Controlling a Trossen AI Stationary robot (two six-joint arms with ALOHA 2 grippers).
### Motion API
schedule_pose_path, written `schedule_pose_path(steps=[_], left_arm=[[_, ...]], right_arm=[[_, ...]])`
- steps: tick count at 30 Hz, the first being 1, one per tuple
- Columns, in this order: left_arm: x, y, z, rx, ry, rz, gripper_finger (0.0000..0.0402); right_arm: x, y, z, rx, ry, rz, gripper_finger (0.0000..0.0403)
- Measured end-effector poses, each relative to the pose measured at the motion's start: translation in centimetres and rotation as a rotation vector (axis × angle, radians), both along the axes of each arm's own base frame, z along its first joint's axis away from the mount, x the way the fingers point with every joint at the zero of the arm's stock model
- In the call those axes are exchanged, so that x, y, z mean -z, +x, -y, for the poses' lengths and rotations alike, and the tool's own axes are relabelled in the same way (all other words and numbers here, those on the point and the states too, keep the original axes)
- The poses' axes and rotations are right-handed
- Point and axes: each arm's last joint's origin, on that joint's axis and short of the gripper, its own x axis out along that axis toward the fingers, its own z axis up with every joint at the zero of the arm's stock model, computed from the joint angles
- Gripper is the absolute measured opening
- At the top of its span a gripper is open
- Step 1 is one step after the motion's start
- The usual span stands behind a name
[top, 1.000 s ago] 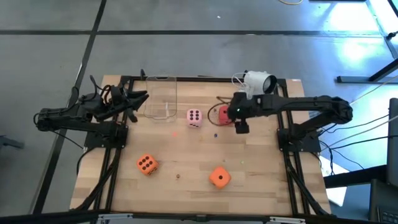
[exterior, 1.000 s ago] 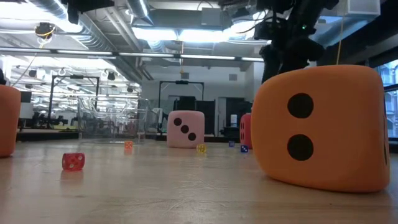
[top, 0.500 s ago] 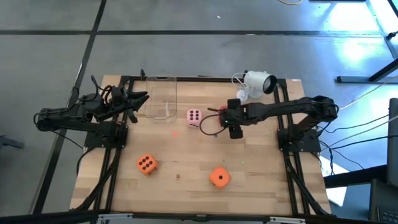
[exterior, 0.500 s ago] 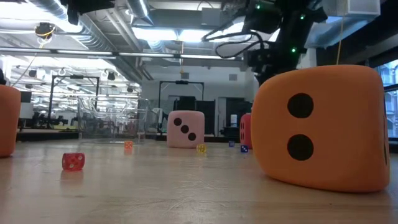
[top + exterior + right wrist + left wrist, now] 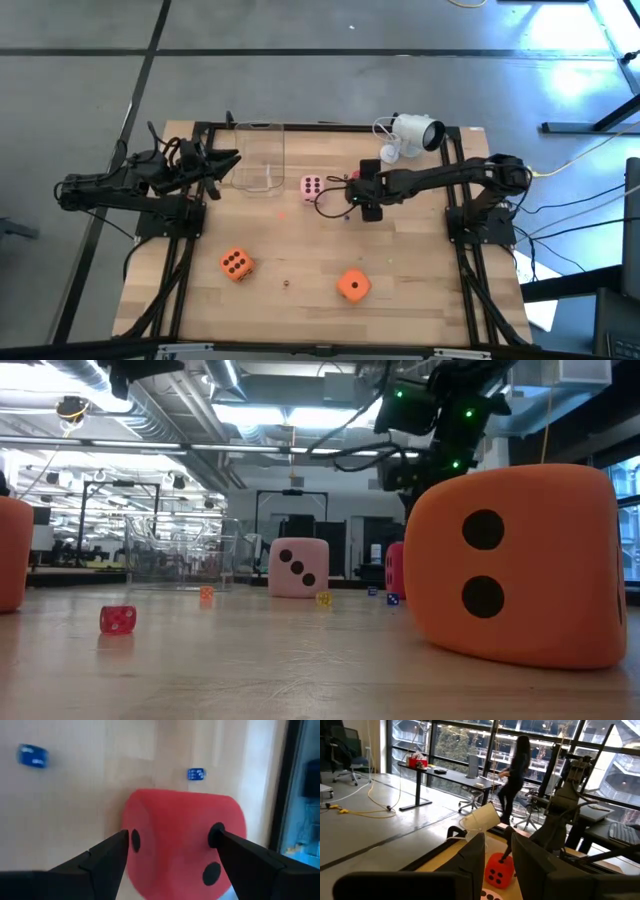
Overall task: Pick & Place Dice
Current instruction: Put the large red dice into the transparent bin
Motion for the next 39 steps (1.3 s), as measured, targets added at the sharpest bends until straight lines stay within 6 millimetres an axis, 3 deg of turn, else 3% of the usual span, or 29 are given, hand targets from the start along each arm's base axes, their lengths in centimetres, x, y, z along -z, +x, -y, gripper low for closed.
schedule_pose_path(steps=[5, 10, 18, 26, 39], left_arm=[[0.0, 0.0, 0.0, 0.004, -0.001, 0.001, 0.0093], [0.0, 0.0, 0.0, 0.005, -0.002, 0.001, 0.0093], [0.0, 0.0, 0.0, 0.01, -0.001, 0.001, 0.0093], [0.0, 0.0, 0.0, 0.01, -0.001, 0.001, 0.0093], [0.0, 0.0, 0.0, 0.012, -0.001, 0.001, 0.0093]], right_arm=[[1.7, 0.7, 0.4, 0.032, -0.093, -0.04, 0.0298], [2.1, 1.1, 0.4, 0.034, -0.09, -0.016, 0.0283], [2.1, 1.1, 0.4, 0.039, -0.075, -0.016, 0.0166], [2.1, 0.9, 0.6, 0.14, -0.031, 0.022, 0.0166], [1.3, 1.3, 0.6, 0.16, -0.023, 0.02, 0.0164]])
